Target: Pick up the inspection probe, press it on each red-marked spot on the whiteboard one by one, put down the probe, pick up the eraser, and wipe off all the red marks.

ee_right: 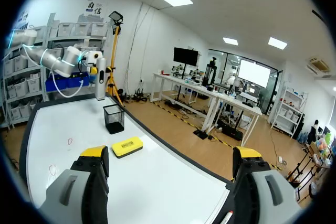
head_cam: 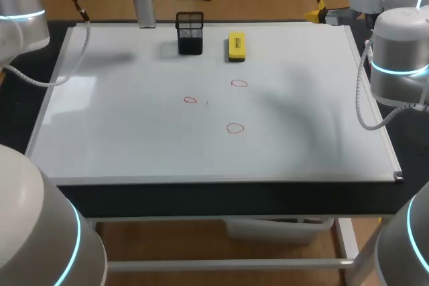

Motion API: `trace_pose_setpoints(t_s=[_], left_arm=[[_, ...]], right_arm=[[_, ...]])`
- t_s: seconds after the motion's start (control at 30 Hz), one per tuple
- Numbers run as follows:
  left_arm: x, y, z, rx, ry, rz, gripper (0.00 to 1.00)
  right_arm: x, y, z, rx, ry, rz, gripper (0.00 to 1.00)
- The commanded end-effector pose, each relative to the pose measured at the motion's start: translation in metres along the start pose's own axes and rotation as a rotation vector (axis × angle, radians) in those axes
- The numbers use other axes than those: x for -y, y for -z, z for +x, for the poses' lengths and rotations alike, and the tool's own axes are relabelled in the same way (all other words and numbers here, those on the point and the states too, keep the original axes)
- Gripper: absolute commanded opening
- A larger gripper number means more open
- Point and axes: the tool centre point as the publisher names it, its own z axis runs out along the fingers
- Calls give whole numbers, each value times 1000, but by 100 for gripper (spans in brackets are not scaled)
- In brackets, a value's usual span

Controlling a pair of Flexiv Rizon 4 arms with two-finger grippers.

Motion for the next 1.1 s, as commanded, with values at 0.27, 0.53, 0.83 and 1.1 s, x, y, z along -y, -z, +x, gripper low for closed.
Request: trace_pose_setpoints(t_s=[0.27,0.53,0.83,1.1], left_arm=[[-14,27,6,167,-2,-8,0],[-27,42,5,202,2,-29,0],[-32,51,4,223,14,-36,0],[-32,52,4,228,17,-41,0]], right_arm=[[0,0,0,-1,0,1,100],[0,0,0,-1,0,1,100],[0,0,0,-1,0,1,100],[0,0,0,-1,0,1,100]])
